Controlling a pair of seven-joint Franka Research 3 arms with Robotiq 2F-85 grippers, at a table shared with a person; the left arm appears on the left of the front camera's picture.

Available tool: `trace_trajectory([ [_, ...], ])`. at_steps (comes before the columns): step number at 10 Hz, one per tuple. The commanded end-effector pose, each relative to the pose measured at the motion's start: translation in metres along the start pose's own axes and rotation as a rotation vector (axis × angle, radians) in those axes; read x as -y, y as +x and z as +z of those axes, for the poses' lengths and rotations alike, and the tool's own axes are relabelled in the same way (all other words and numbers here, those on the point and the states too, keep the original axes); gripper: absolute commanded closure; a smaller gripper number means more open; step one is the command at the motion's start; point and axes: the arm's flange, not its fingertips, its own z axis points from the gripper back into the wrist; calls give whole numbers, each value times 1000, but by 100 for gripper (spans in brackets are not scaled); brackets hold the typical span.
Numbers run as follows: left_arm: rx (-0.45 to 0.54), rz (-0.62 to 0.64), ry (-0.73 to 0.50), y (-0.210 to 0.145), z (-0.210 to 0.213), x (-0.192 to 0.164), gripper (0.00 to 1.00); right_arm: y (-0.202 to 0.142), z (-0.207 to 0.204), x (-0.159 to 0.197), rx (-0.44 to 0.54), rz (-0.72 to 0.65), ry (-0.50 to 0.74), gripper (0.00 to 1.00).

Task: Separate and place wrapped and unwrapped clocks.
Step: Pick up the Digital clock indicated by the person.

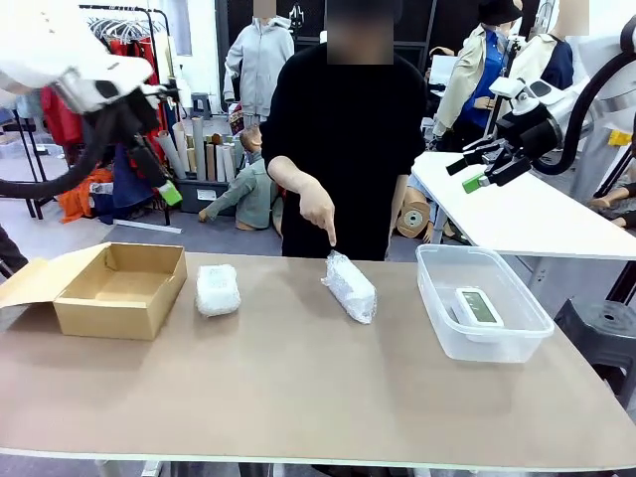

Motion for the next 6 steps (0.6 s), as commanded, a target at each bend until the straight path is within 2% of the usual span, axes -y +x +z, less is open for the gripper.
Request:
trace_trajectory([
  [1,-9,-1,14,22,-24,11,0,1,-1,0,9,0,1,0],
  [2,-17,6,48,34,-36,15,0,1,-1,0,9,0,1,0],
  [3,-33,1,32,43,-47,19,0,1,-1,0,9,0,1,0],
  [5,-4,-76,-47,52,-59,26,0,1,-1,0,9,0,1,0],
  [6,-13,-23,0,50,-54,27,0,1,-1,0,9,0,1,0],
])
